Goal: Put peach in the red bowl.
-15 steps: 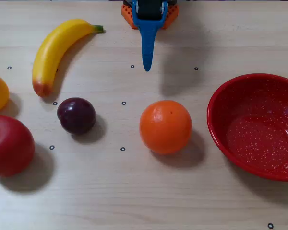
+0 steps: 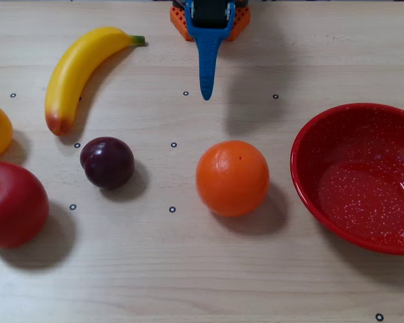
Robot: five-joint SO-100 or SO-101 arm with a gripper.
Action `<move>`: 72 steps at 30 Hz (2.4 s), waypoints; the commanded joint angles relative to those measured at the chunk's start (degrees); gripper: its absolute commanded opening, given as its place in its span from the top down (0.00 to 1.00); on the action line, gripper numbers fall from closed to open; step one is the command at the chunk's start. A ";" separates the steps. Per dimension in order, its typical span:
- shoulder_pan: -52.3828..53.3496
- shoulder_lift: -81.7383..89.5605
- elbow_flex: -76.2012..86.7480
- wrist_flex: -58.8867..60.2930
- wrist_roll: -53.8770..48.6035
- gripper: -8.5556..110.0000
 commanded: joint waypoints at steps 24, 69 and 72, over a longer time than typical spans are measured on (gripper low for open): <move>0.44 1.14 2.37 0.35 0.70 0.93; -1.14 1.14 2.37 0.18 -1.85 0.93; -1.41 0.97 2.37 -0.09 -3.60 0.93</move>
